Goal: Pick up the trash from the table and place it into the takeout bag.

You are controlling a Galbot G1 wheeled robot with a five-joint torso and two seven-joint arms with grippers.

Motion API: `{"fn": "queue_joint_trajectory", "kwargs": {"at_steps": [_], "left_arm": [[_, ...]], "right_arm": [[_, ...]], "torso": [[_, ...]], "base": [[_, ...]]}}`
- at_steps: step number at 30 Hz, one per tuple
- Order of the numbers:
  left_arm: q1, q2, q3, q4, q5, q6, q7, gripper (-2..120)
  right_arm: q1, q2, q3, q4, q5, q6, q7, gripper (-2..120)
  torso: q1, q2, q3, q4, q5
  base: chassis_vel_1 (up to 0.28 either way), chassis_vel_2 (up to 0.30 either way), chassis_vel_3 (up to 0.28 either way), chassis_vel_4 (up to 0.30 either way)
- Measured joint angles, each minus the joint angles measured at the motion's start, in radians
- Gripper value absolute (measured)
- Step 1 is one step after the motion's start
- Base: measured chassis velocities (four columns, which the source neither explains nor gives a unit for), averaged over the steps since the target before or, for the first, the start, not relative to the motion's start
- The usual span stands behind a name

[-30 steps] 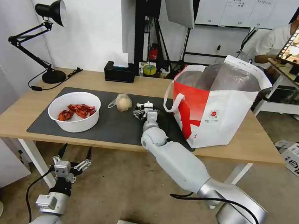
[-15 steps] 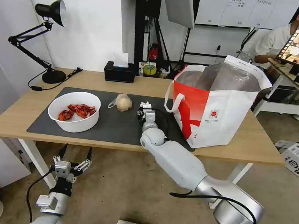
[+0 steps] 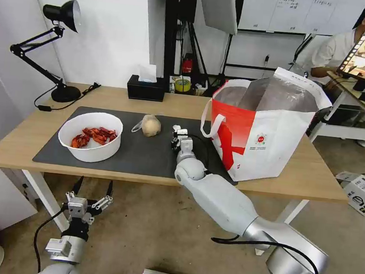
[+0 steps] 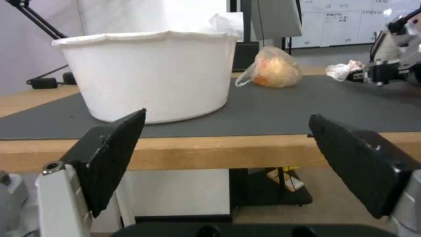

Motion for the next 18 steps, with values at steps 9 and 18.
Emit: {"fn": "queue_joint_trajectory", "kwargs": {"at_steps": [9,18], "left_arm": [[0.001,0.009,-0.005,0.005,0.005,-0.014,0.0,100],[0.014,0.008,-0.017,-0.001,0.008,-0.014,0.001,100]], "right_arm": [[-0.037,-0.084,0.004,0.189,0.053,-0.018,0.028,0],[-0.075,-0.145,0.032,0.473,0.112,-0.012,0.01,0]], "torso": [[0.0,0.0,0.0,-0.0001,0.0],[0.0,0.0,0.0,0.0001,0.0001]], "base": [[0.0,0.0,0.0,0.0],[0.0,0.0,0.0,0.0]]}}
